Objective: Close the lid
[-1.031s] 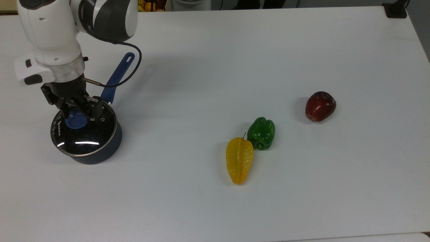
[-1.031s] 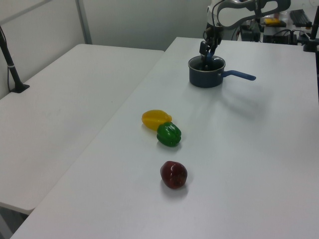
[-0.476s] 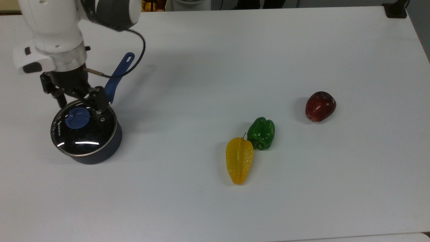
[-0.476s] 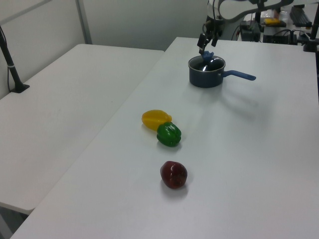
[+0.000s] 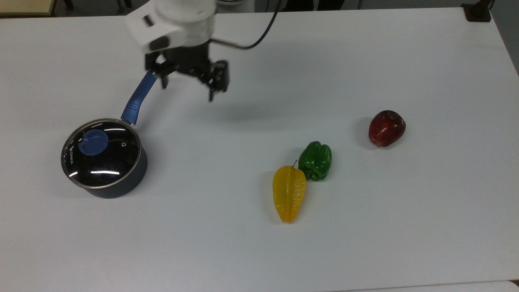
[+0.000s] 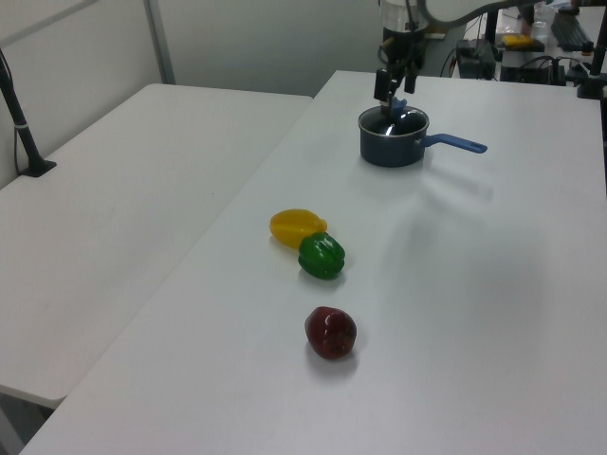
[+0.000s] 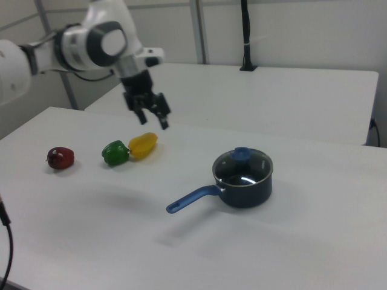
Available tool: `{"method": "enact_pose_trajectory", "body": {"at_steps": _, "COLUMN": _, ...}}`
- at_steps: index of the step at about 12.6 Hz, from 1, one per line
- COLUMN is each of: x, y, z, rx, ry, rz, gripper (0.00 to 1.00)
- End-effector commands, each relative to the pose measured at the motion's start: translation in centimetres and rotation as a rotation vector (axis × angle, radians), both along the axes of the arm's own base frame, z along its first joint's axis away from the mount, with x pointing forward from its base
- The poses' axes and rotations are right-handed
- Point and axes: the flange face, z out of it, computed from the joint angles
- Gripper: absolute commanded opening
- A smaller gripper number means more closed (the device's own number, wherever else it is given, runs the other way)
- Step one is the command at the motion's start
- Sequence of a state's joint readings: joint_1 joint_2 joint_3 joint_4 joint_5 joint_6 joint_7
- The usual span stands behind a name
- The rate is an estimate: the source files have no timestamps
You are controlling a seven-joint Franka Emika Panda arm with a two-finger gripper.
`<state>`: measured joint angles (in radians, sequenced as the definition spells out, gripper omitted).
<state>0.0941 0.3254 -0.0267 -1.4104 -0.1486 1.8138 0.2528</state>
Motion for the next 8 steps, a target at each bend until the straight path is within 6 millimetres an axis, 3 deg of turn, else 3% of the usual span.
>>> {"method": "enact_pose_trajectory", "body": {"at_steps": 1, "x": -7.1, "y": 2.2, "z": 4.1, "rx": 0.005, "ry": 0.07, "rz": 0.022, "gripper": 1.0}}
{"method": "enact_pose_trajectory", "body": {"at_steps": 4, "x": -10.5, "y": 1.9, "z": 6.5, "rx": 0.062, "ry": 0.1, "rz": 0.081, "gripper": 1.0}}
{"method": "enact_pose_trajectory", "body": {"at_steps": 8, "x": -11.2, "y": 0.9, "z": 7.4, "rx": 0.061, "ry": 0.117, "rz": 0.123, "gripper": 1.0}}
